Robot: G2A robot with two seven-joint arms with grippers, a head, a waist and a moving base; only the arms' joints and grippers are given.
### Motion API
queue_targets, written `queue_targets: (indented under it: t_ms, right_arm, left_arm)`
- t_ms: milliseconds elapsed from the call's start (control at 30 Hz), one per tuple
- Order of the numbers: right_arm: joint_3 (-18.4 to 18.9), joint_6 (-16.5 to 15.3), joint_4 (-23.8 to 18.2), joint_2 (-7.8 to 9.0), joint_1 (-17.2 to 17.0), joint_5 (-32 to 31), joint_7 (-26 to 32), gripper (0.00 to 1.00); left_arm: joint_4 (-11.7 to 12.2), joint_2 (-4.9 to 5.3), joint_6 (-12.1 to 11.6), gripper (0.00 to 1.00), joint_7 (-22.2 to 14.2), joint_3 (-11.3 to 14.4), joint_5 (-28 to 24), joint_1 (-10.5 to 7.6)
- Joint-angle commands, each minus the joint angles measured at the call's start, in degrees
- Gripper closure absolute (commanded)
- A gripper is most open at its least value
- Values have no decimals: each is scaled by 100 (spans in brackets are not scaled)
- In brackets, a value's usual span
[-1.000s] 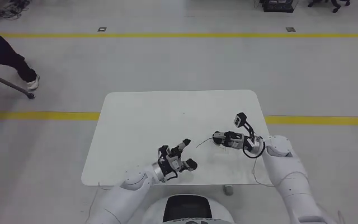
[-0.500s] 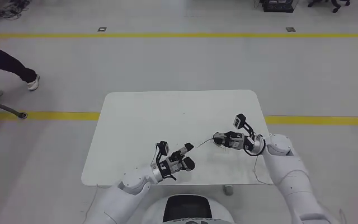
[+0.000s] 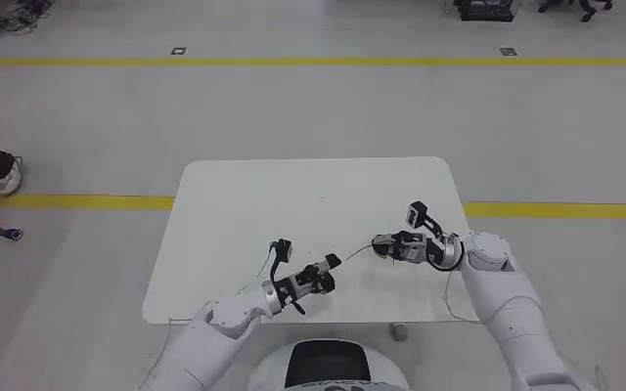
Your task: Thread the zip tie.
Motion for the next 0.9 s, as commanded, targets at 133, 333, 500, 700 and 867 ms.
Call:
queue_targets:
  t_ms: [133, 333, 500, 700, 867]
  right_arm:
    - [-243, 354, 0, 114, 87, 53, -5, 100]
    - [-542, 504, 99, 223, 193, 123, -5, 100]
    - [-601, 508, 120, 242, 213, 133, -5, 100]
    - [-609, 497, 99, 239, 192, 138, -86, 100]
    - [-708, 820, 76, 267, 188, 140, -38, 100]
  left_arm:
    - [-289, 80, -53, 0, 228, -48, 921, 71]
    - [-608, 129, -53, 0, 226, -38, 1211, 135]
    - [-618, 130, -53, 0, 155, -19, 1018, 169]
    - [-643, 129, -53, 0, 243, -1, 1125, 139]
    - [-941, 191, -53, 0, 339, 6, 2005, 21]
